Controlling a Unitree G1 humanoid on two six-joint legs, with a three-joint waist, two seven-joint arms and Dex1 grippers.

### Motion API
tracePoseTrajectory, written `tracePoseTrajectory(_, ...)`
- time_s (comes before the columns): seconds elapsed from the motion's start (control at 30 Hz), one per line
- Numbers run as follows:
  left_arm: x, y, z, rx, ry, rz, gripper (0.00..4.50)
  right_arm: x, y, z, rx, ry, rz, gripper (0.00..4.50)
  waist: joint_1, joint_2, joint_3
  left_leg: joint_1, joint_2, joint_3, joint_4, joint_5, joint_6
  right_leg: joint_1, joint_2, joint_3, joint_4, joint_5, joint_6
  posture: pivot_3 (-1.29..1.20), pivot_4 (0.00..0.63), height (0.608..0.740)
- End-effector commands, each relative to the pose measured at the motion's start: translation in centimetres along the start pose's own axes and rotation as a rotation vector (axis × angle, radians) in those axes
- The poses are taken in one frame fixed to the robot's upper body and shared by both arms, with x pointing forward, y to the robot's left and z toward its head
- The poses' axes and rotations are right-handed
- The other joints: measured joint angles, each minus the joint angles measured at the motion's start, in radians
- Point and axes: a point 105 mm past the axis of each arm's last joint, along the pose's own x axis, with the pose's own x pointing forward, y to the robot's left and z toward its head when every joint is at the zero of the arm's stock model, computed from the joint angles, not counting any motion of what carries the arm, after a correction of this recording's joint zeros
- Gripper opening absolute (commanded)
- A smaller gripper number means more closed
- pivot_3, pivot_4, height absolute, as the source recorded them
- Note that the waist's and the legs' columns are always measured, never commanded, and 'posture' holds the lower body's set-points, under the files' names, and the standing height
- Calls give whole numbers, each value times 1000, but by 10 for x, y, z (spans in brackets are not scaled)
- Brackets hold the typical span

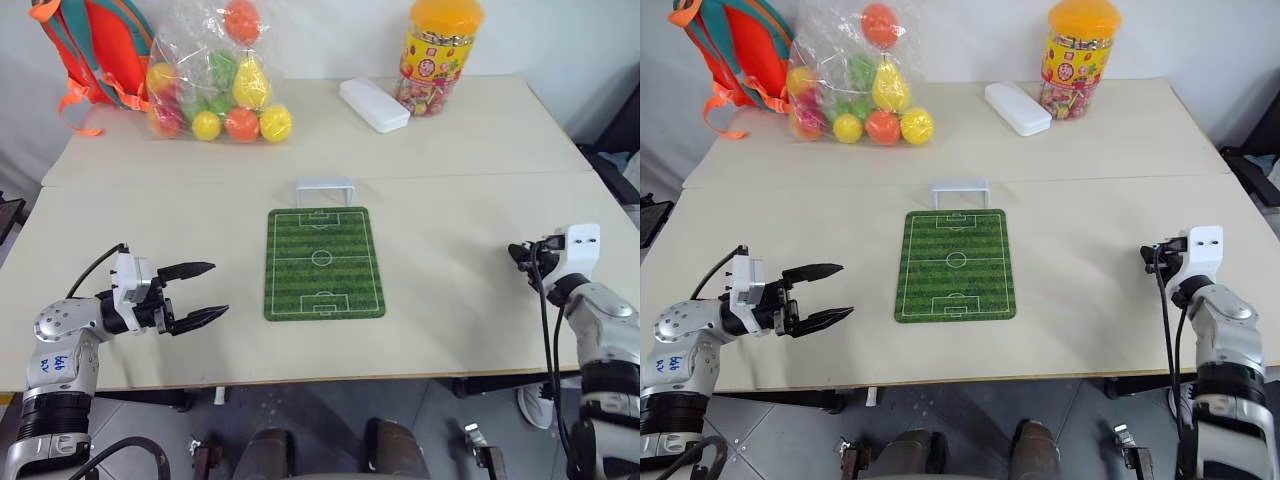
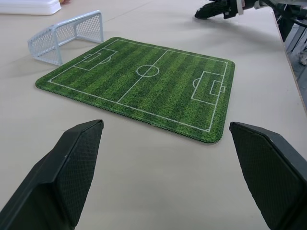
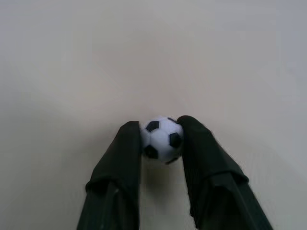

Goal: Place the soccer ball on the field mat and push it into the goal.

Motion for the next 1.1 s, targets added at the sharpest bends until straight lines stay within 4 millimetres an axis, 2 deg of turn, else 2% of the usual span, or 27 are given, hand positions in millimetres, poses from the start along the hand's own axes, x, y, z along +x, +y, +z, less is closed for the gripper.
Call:
tracePoseTrajectory(0.03, -2, 0, 2, 32, -4, -36, 4500, -9, 59, 56, -147, -66, 264, 852, -3, 2, 1, -1, 0, 0, 0, 0, 0, -1, 0, 0, 0, 0, 0, 0, 150, 740)
tracePoseTrajectory(0.1, -1, 0, 0, 35, 1, -53, 4500, -13, 85, 63, -184, -38, 373, 852, -2, 1, 1, -1, 0, 2, 0, 0, 0, -2, 1, 2, 1, 0, 0, 0, 150, 740)
tracePoseTrajectory(0.17, -2, -1, -4, 39, 17, -76, 4500, -19, 122, 68, -230, -12, 536, 852, 0, 1, 1, 0, 1, 1, 1, 0, 0, -2, 1, 2, 1, 0, 0, 0, 150, 740)
tracePoseTrajectory(0.2, -1, -1, -5, 42, 20, -82, 4500, -22, 131, 69, -240, -2, 575, 852, 1, 1, 1, 0, 1, 1, 1, 0, 0, -2, 1, 2, 1, 0, 0, 0, 150, 740)
tracePoseTrajectory(0.33, -7, -2, -9, 25, -13, -124, 4500, -27, 198, 80, -311, -1, 866, 852, 1, 1, 1, -2, 1, 1, 2, -1, 0, -4, 1, 2, 1, 0, 0, 0, 150, 740)
tracePoseTrajectory(0.43, -9, -2, -14, 13, -8, -116, 4500, -25, 230, 78, -380, 19, 997, 852, -1, 0, 1, -13, 1, 1, 7, -1, 0, -13, 1, 2, 5, 0, -1, 0, 150, 740)
tracePoseTrajectory(0.5, -10, -5, -18, 0, -10, -125, 4500, -25, 250, 75, -417, 24, 1086, 852, -1, 0, 1, -13, 1, 1, 8, -1, 0, -13, 1, 2, 6, 0, -1, 0, 150, 740)
tracePoseTrajectory(0.6, -15, -13, -22, -8, 1, -141, 4500, -27, 269, 70, -440, 52, 1174, 852, -1, -1, 1, -14, 0, 1, 8, -1, 0, -14, 1, 2, 5, 0, 0, 0, 150, 740)
tracePoseTrajectory(0.73, -20, -19, -21, -3, -12, -118, 4500, -31, 287, 54, -528, 97, 1299, 852, -1, -2, 1, -14, 0, 1, 9, -1, 0, -14, 1, 2, 6, 0, 0, 0, 150, 740)
tracePoseTrajectory(1.1, -25, -29, -20, -8, -30, -66, 4500, -8, 302, 44, -566, 83, 1331, 852, -3, -3, 1, -13, 1, 1, 11, -1, 0, -13, 1, 3, 8, 1, -1, 0, 150, 740)
